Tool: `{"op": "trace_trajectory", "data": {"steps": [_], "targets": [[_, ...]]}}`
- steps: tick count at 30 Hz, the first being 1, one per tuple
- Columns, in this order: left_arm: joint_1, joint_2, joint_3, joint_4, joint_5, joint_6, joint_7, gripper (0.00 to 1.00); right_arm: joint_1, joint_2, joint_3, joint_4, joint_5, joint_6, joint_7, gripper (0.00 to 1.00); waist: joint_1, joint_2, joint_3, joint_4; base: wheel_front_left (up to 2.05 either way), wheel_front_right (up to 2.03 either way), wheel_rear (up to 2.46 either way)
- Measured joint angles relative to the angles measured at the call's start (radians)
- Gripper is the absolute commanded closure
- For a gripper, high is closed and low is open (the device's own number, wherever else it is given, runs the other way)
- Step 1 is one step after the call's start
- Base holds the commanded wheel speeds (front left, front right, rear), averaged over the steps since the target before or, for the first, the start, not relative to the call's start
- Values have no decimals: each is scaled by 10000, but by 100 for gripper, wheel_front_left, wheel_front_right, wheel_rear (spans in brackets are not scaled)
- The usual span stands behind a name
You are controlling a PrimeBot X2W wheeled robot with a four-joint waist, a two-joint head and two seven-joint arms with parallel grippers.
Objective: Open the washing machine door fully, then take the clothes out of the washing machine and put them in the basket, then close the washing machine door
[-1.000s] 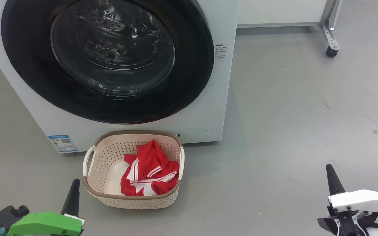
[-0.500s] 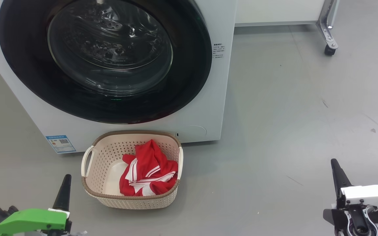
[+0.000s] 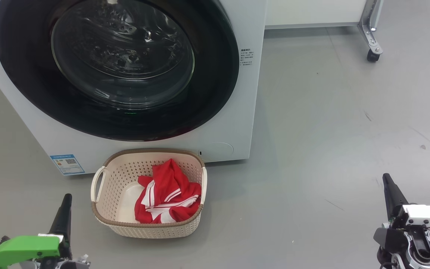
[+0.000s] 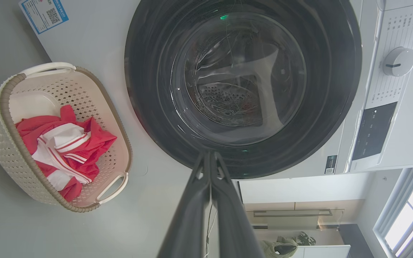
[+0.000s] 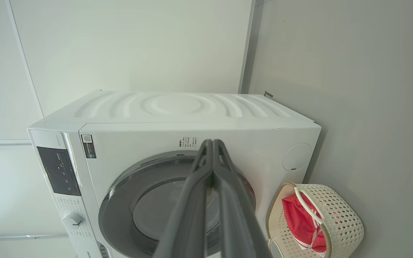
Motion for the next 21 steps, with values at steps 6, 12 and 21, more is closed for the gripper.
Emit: {"op": "trace_trajectory", "data": {"steps": [6, 12, 21], "targets": [[-38, 0, 42, 52, -23, -8, 12, 100, -93, -2, -13, 36, 59, 6, 2, 100, 0, 0, -1, -1, 0, 0, 0], [-59, 0, 52, 79, -23, -10, 23, 100, -95, -2, -19, 61, 59, 6, 4, 100, 0, 0, -4, 0, 0, 0, 0], [-94, -2, 59, 127, -23, -12, 56, 100, -97, -2, -31, 81, 58, 8, 13, 100, 0, 0, -6, 0, 0, 0, 0]]}}
